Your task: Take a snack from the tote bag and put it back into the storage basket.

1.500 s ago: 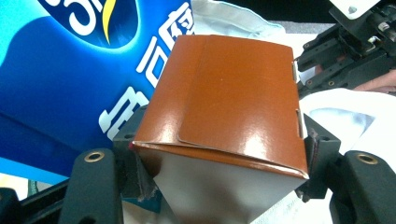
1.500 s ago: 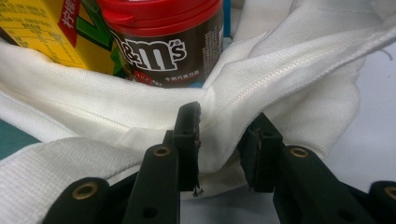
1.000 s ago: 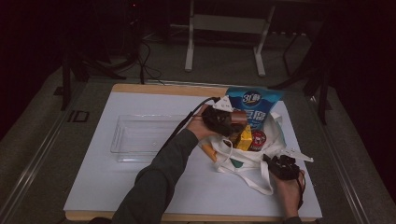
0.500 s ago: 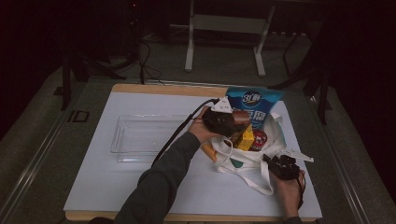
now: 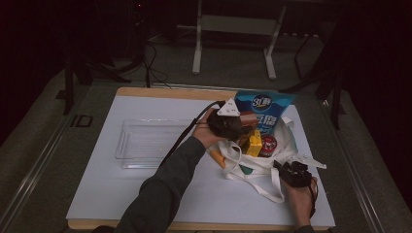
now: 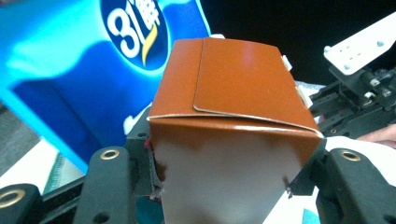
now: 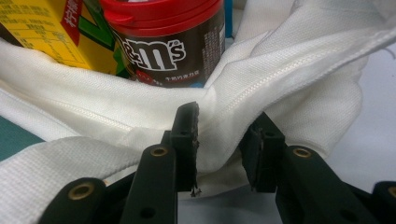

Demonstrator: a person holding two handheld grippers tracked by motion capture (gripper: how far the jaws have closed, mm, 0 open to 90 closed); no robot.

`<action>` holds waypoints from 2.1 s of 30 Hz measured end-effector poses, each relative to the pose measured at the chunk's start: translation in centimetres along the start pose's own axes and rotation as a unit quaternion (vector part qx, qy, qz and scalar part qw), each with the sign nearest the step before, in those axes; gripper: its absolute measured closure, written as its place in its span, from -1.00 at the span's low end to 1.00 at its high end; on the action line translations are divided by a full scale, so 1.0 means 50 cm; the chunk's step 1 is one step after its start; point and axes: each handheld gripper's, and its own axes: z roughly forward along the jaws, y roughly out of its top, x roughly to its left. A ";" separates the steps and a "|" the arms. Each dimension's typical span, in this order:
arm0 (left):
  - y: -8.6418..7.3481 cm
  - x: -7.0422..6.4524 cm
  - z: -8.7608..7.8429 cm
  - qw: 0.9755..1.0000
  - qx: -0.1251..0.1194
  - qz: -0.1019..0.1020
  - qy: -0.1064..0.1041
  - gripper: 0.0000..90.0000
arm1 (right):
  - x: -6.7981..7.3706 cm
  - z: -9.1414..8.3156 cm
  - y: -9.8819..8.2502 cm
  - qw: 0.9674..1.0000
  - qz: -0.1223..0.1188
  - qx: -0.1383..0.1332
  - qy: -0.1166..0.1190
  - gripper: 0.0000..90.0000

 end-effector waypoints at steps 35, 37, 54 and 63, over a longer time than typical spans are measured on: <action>0.069 0.013 -0.169 0.998 -0.063 0.001 0.030 -0.04 | -0.002 0.000 -0.002 1.000 0.003 -0.003 0.005 0.49; 0.067 0.017 -0.177 0.997 -0.065 -0.004 0.031 -0.04 | -0.002 0.000 -0.002 1.000 0.003 -0.003 0.005 0.49; 0.055 0.033 -0.259 0.997 -0.070 -0.014 0.039 -0.05 | -0.002 0.000 -0.002 1.000 0.003 -0.003 0.004 0.49; 0.043 0.040 -0.298 0.996 -0.072 -0.015 0.045 -0.05 | -0.002 0.000 -0.002 1.000 0.003 -0.003 0.004 0.49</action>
